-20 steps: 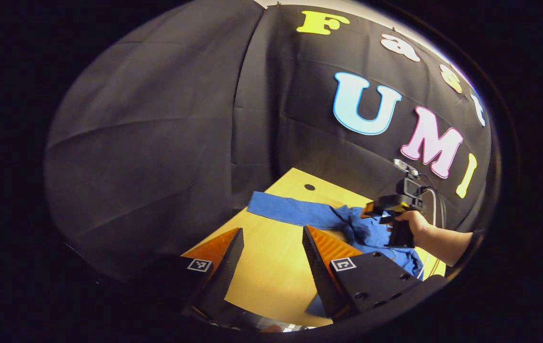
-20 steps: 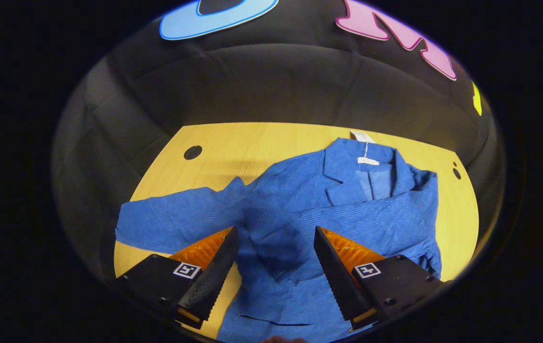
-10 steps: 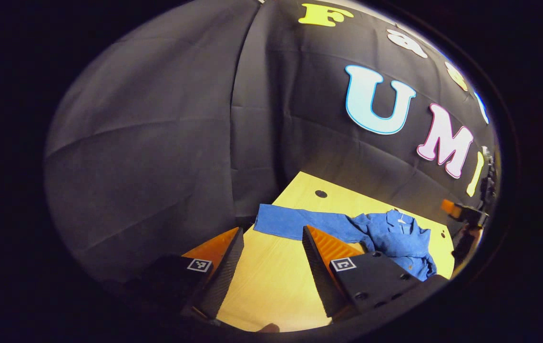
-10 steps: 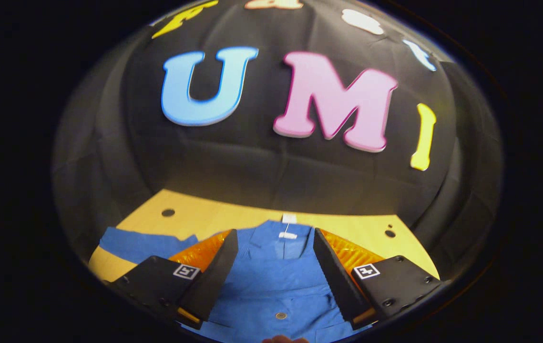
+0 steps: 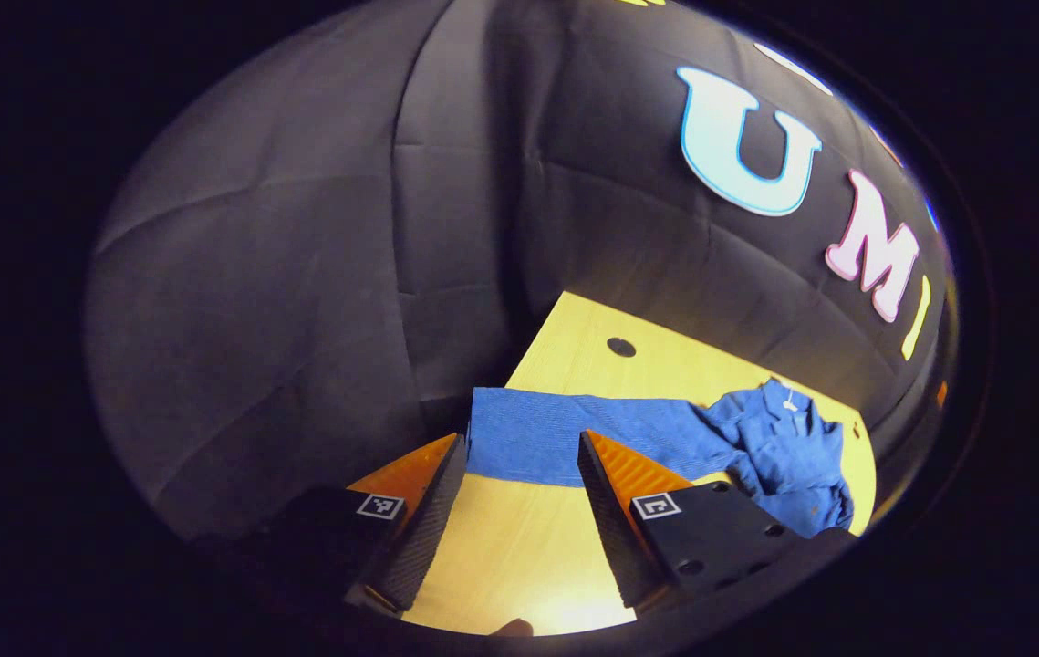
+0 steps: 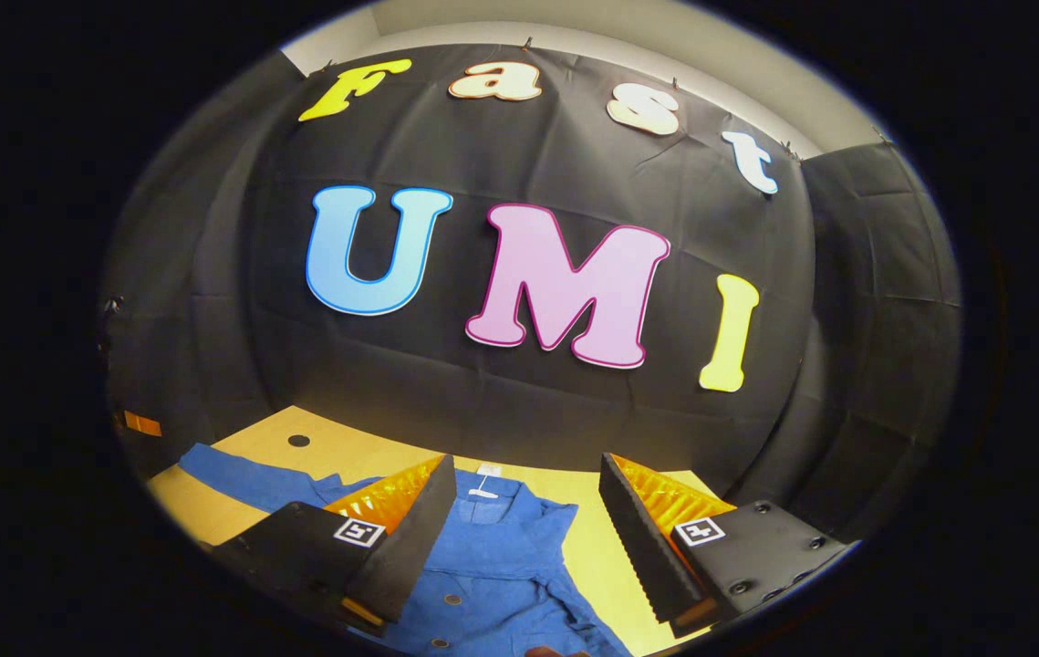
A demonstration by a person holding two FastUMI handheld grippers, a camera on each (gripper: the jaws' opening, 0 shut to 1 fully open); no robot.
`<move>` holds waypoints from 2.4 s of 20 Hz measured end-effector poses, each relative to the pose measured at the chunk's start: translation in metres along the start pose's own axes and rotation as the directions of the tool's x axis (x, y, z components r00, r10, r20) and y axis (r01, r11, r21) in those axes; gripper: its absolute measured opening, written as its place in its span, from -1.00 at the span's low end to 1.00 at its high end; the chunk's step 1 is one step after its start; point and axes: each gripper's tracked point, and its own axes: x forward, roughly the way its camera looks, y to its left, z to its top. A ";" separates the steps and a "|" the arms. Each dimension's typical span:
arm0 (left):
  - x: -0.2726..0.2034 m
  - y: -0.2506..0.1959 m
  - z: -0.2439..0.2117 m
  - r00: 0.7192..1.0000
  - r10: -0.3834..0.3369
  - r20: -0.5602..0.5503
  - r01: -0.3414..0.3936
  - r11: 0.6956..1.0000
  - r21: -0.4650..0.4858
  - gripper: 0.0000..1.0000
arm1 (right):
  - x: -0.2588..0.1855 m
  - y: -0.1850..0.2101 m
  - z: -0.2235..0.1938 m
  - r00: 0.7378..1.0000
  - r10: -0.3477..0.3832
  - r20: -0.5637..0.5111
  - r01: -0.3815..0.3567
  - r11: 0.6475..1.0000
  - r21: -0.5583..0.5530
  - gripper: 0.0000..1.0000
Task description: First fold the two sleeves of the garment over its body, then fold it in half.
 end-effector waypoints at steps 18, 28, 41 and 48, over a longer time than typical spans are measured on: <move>0.116 0.021 -0.005 0.968 0.097 -0.230 -0.061 0.986 0.157 0.05 | -0.010 0.000 -0.031 0.998 0.047 -0.051 -0.052 0.993 -0.104 0.99; 0.110 0.007 -0.016 0.958 0.156 -0.241 -0.110 0.974 0.196 -0.99 | -0.013 0.008 -0.042 0.994 0.080 -0.080 -0.087 0.993 -0.080 0.99; 0.051 -0.177 0.019 0.978 -0.166 -0.128 0.180 0.977 0.111 -0.99 | -0.015 -0.043 -0.050 0.996 0.045 -0.078 -0.048 0.998 -0.033 0.98; 0.006 -0.384 0.028 0.903 -0.422 -0.082 0.426 0.903 0.051 -0.99 | -0.012 -0.095 -0.068 0.994 0.028 -0.102 -0.028 1.000 -0.003 0.98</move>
